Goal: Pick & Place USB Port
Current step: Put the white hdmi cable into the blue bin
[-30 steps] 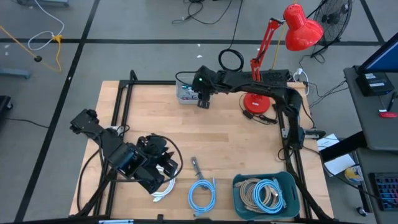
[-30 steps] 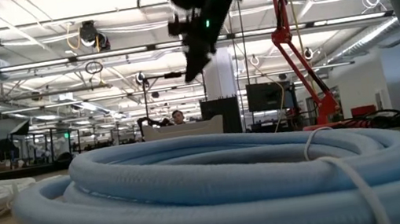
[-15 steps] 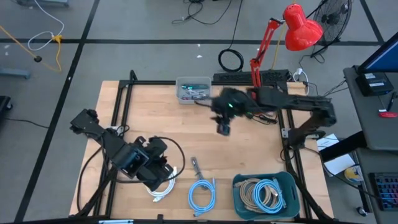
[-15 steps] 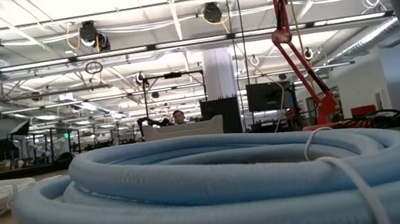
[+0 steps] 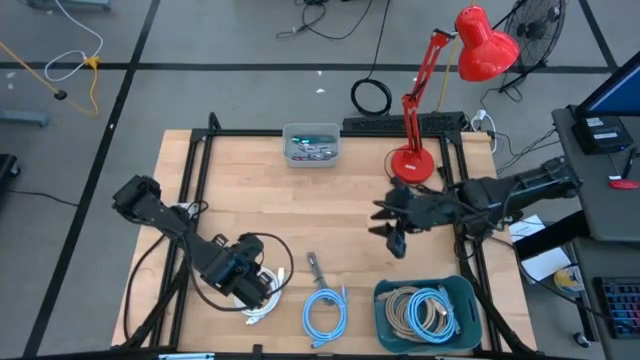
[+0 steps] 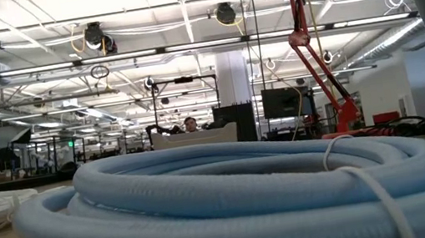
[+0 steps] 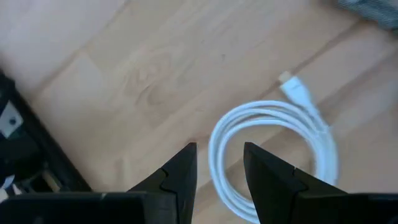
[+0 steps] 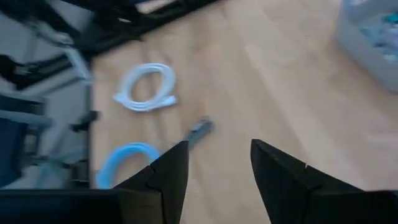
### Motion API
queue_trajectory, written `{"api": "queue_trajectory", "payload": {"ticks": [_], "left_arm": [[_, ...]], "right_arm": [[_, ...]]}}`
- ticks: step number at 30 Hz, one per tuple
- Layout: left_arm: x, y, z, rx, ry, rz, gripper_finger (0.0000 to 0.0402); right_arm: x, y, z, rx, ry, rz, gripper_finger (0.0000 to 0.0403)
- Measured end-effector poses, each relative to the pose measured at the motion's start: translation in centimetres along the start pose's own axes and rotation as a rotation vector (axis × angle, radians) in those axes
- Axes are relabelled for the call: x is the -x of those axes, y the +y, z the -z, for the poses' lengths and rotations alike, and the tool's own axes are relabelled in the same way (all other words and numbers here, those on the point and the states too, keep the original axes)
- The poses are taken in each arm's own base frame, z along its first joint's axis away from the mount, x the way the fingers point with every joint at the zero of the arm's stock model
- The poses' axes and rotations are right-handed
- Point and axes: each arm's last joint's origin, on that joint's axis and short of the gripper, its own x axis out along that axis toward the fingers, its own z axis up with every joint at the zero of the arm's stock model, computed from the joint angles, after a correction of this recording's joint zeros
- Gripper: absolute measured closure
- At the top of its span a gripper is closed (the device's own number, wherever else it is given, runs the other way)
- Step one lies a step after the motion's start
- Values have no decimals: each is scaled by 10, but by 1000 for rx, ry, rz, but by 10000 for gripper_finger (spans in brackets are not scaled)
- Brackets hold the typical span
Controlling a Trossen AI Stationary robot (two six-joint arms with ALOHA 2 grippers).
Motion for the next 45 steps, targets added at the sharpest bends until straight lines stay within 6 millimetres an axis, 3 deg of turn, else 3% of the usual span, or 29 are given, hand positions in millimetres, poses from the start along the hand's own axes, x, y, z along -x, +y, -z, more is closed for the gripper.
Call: {"api": "queue_trajectory", "payload": {"ticks": [10,16,22,37,41,45], "left_arm": [[-39,-5,13,194,196,18,257],[-68,-11,22,302,283,87,197],[-89,6,29,302,302,-52,150],[-133,8,42,323,366,88,147],[-138,10,40,323,371,87,186],[-139,9,37,295,372,106,289]], "right_arm": [[16,29,17,-5,-90,-205,229],[21,41,23,55,-100,-259,229],[26,49,26,73,-121,-297,229],[32,59,29,8,-172,-311,229],[32,59,30,-9,-168,-314,229],[32,59,30,-20,-170,-310,229]]}}
